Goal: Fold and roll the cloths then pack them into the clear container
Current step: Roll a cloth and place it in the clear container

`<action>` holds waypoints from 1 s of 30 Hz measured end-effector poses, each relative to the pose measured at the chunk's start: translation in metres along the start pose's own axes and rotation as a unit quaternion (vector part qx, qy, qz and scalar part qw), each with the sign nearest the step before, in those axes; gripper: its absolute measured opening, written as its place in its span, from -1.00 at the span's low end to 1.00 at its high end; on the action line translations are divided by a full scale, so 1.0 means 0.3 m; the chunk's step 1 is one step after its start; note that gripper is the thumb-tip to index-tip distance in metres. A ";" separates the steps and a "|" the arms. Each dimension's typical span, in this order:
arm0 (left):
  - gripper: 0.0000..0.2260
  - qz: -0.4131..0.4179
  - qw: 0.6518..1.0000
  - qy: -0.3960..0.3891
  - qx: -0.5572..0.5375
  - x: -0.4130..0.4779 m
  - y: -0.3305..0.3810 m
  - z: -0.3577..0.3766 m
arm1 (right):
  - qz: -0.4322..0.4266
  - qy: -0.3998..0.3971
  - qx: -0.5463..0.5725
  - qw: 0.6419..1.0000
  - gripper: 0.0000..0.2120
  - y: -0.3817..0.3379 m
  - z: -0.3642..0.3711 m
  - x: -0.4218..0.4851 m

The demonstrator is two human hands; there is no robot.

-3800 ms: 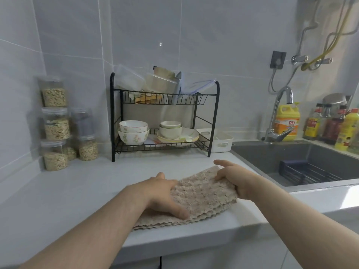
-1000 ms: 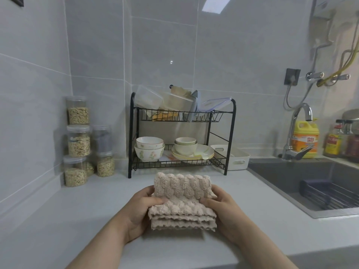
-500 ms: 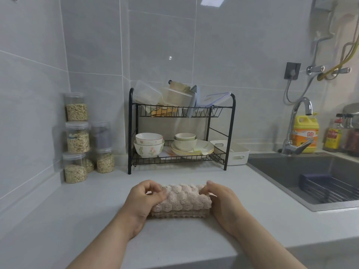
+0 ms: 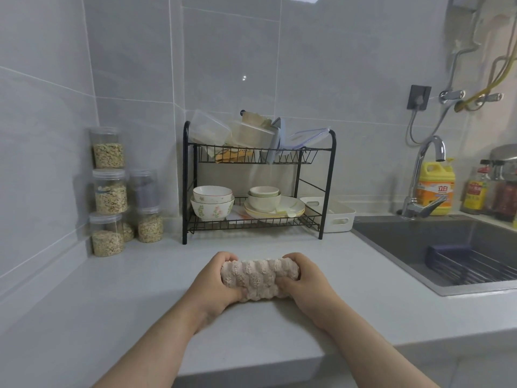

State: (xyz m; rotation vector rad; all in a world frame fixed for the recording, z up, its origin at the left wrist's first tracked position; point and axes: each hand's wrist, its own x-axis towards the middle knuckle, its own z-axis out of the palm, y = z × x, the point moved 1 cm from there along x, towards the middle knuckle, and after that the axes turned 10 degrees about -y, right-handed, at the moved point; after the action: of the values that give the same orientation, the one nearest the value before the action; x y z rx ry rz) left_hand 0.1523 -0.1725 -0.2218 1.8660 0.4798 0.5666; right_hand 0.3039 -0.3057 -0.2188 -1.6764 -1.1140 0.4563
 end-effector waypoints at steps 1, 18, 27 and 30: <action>-0.57 0.004 1.000 0.014 -0.003 0.003 0.002 -0.001 | -0.003 0.011 -0.002 1.000 -0.77 -0.001 -0.001 0.002; -0.86 -0.034 0.991 0.131 -0.010 0.021 -0.026 -0.020 | 0.022 0.033 0.003 0.999 -0.72 0.029 -0.001 0.008; -0.79 -0.123 0.979 0.156 0.055 0.010 0.031 -0.009 | 0.105 0.003 0.056 0.993 -0.72 -0.031 -0.015 -0.005; -0.76 -0.147 0.980 0.130 0.017 0.016 0.043 -0.015 | 0.159 0.016 0.011 0.987 -0.75 -0.038 -0.004 0.002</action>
State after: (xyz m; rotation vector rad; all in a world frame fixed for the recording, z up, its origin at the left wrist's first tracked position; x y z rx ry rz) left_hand 0.1545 -0.1709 -0.2075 1.7171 0.9264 0.6067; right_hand 0.2998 -0.3055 -0.2080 -1.8424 -0.8163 0.6392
